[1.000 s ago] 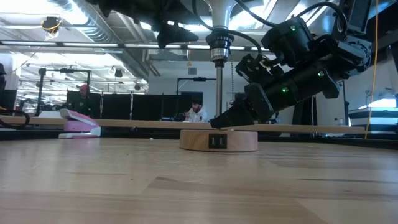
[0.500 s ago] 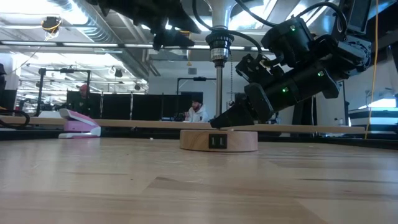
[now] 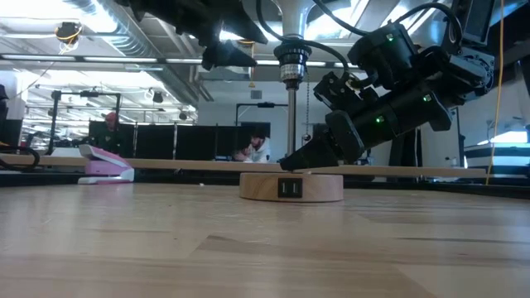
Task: Screw lightbulb
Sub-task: Remove the white lightbulb from the lamp
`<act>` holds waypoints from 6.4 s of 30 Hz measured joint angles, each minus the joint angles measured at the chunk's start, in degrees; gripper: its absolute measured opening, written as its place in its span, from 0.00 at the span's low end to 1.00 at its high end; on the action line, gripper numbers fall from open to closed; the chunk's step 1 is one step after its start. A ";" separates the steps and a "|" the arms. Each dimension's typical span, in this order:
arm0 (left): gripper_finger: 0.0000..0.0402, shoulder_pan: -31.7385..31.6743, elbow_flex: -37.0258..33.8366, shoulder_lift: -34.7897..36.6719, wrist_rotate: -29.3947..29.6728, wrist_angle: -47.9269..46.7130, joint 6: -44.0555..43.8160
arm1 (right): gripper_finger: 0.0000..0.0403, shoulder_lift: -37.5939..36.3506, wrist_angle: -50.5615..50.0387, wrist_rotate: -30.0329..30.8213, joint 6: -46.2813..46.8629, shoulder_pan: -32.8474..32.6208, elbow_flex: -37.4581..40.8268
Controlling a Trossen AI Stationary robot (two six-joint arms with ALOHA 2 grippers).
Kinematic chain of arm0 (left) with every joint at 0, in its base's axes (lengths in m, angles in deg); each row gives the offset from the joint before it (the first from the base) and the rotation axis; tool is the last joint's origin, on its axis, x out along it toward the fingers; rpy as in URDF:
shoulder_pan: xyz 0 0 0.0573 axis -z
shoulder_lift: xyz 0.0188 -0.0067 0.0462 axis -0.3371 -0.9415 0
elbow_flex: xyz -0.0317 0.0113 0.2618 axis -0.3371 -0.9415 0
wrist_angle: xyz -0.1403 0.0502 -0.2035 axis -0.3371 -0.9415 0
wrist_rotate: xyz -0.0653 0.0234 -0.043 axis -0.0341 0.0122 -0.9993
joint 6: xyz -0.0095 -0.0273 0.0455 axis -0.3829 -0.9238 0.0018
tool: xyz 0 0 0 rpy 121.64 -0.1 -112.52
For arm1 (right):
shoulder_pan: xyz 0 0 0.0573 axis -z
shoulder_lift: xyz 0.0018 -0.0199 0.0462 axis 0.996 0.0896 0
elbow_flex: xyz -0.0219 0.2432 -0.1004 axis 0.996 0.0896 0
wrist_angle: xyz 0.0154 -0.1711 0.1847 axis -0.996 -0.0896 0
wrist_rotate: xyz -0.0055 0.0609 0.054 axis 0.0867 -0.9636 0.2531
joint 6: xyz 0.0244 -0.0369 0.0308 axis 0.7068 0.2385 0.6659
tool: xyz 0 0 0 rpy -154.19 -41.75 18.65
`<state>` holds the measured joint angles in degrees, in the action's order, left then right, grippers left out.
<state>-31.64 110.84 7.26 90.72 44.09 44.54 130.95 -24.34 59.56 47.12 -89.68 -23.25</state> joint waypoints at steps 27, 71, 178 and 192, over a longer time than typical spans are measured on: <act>0.94 1.14 0.04 -1.67 -7.70 -0.17 7.67 | 0.11 0.00 0.04 -0.15 -0.11 0.00 0.00; 0.93 -2.67 3.08 -18.86 -44.52 31.28 4.61 | 0.11 0.04 1.36 -0.35 -0.26 0.00 0.00; 0.69 -3.26 3.02 -5.13 -31.29 4.98 10.50 | 0.11 -0.02 -0.04 0.36 -0.47 0.04 0.02; 0.69 -6.86 3.04 -16.90 -45.69 21.38 8.63 | 0.11 -0.02 0.07 -0.54 -1.81 0.02 -0.02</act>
<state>-38.51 113.88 -9.64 45.03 65.48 53.17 130.93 -24.27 59.02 45.31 -89.66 -23.27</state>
